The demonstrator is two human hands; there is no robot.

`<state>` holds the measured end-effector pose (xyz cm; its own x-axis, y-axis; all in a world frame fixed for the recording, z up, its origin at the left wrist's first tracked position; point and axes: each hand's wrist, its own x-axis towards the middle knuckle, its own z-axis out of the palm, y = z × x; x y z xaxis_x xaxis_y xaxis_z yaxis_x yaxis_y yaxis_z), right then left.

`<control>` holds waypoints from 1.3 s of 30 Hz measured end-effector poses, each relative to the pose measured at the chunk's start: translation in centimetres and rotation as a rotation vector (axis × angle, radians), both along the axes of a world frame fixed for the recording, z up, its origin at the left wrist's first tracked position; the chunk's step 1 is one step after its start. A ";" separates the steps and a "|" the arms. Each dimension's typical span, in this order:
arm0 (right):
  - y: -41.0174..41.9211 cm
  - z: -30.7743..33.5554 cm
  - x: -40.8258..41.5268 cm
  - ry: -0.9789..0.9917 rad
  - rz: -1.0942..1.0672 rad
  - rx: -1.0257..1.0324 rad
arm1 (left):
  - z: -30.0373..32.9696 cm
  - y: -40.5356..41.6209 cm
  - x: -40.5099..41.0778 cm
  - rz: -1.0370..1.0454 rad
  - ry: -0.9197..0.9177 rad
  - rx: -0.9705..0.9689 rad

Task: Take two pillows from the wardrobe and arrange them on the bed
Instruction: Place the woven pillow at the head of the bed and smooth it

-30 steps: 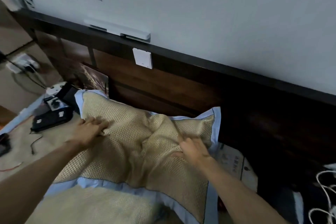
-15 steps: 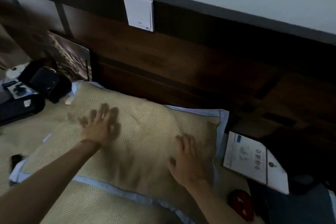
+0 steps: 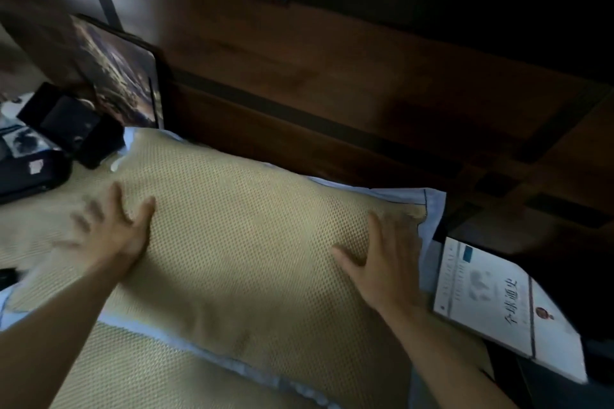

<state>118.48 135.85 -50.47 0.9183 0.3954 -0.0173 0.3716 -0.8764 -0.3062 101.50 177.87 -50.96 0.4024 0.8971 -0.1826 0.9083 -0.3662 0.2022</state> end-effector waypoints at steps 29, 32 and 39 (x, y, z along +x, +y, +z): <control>8.7 -2.5 3.9 0.050 0.115 -0.102 | -1.7 -7.8 17.6 -0.940 0.061 0.318; 2.9 -3.3 5.5 0.088 -0.015 -0.099 | -3.4 1.1 13.7 -0.643 -0.034 0.193; -1.5 -0.4 5.3 0.278 -0.241 -0.123 | -1.4 2.7 4.2 -0.283 -0.157 -0.070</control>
